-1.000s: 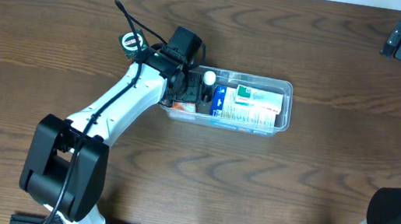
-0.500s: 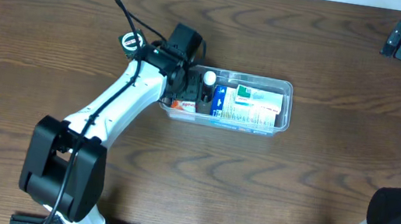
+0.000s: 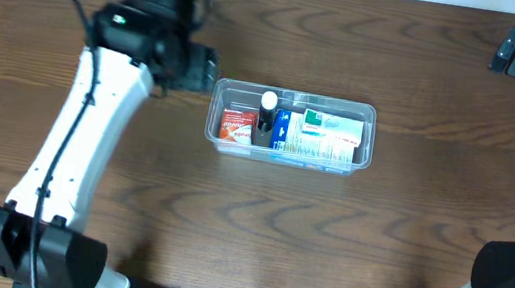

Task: Pack container
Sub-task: 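Move the left gripper up to the green Zam-Buk tin, then grasp the green Zam-Buk tin with the left gripper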

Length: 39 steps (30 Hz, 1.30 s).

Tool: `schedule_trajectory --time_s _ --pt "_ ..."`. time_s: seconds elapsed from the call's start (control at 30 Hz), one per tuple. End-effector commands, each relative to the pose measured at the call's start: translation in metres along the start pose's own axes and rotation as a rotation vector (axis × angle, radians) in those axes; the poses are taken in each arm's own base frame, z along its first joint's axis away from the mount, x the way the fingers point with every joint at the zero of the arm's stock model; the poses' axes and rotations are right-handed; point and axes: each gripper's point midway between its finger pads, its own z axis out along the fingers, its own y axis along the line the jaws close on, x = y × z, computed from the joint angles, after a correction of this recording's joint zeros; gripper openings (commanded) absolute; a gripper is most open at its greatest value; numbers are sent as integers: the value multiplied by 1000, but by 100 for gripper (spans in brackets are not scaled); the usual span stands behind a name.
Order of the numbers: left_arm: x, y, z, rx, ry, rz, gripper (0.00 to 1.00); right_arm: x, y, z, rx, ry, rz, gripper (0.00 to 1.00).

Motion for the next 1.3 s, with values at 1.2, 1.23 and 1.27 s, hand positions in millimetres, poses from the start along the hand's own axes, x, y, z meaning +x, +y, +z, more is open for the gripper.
schedule_trajectory --time_s 1.2,1.23,1.27 --pt "-67 68 229 -81 -54 -402 87 -1 -4 0 10 -3 16 99" --pt "-64 68 233 -83 -45 -404 87 -1 -4 0 10 -3 16 99" --pt "-62 68 236 -86 -38 -403 87 -1 -4 0 10 -3 16 99"
